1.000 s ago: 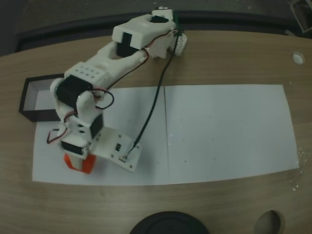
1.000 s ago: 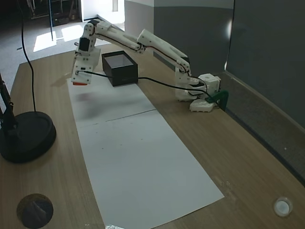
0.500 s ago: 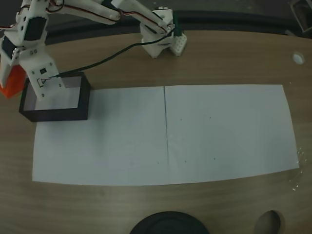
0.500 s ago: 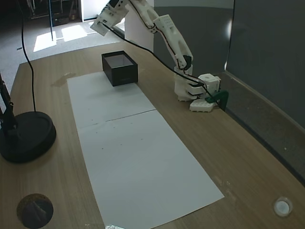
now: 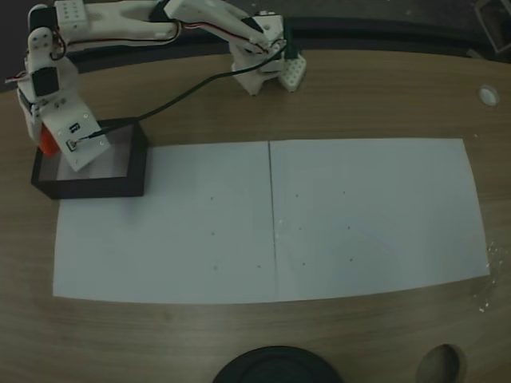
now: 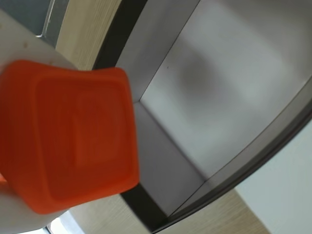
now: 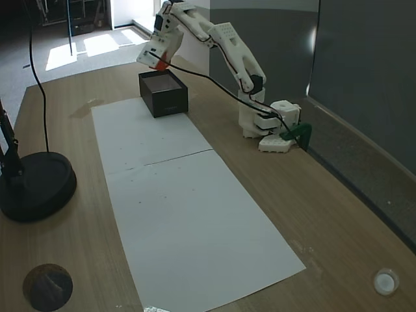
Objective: Grab a orange square and put it in the box.
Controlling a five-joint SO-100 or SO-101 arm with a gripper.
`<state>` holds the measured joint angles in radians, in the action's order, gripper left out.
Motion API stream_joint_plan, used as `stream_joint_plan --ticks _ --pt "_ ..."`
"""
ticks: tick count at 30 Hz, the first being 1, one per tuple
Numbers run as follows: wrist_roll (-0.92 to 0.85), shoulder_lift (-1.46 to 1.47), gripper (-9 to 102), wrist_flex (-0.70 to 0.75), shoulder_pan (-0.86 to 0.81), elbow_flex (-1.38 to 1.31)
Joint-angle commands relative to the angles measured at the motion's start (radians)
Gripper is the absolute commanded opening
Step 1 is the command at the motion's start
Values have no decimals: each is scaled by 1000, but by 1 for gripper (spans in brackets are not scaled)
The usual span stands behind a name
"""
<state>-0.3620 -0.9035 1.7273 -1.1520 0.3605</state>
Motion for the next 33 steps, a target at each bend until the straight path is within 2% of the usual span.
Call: stream_joint_plan --ticks 1,15,17,22,24,33 --pt "9 -40 2 0 23 55" --pt "8 -23 2 -3 38 163" --pt "9 -25 7 -3 38 163" --pt "34 -35 28 -3 34 160" --pt "34 -38 33 -3 37 155" --pt "43 -72 35 -2 72 54"
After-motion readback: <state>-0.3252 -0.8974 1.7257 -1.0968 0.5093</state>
